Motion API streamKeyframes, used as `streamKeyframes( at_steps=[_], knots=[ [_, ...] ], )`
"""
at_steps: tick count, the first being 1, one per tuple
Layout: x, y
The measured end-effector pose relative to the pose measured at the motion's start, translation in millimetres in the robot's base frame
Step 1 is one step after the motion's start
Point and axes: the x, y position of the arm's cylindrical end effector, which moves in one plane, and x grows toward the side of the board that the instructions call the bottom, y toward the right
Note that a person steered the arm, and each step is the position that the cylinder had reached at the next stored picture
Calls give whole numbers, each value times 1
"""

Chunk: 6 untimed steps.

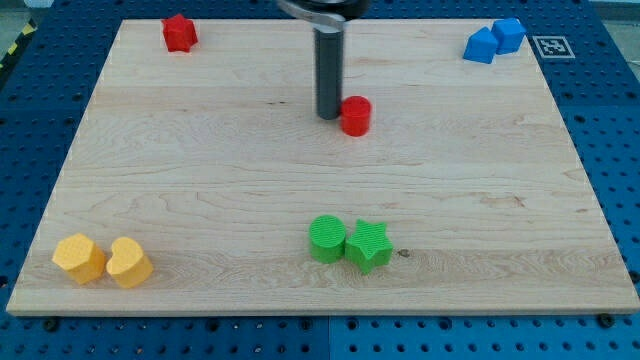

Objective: Move red circle towards the center right

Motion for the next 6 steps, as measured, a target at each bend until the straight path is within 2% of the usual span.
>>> streamKeyframes(
  at_steps=[1, 2, 4, 6],
  knots=[
    [0, 24],
    [17, -9],
    [27, -2],
    [27, 130]
  ],
)
